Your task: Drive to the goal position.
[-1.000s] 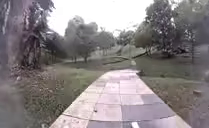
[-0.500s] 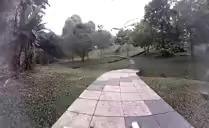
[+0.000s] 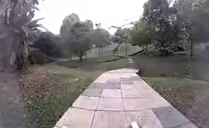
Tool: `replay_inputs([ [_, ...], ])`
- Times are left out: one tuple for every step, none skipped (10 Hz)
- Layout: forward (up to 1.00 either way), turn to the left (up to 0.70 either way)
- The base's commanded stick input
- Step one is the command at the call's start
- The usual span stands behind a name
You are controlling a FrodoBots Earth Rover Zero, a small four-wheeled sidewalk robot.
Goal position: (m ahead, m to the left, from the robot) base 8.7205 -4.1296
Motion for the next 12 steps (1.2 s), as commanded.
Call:
replay_inputs([
  [0.70, -0.13],
  [0.70, -0.13],
  [0.70, -0.13],
  [0.70, -0.13],
  [0.70, -0.13],
  [0.70, -0.13],
  [0.69, -0.13],
  [0.44, -0.31],
  [0.00, -0.70],
  [0.00, -0.70],
  [0.00, -0.64],
  [0.00, -0.41],
])
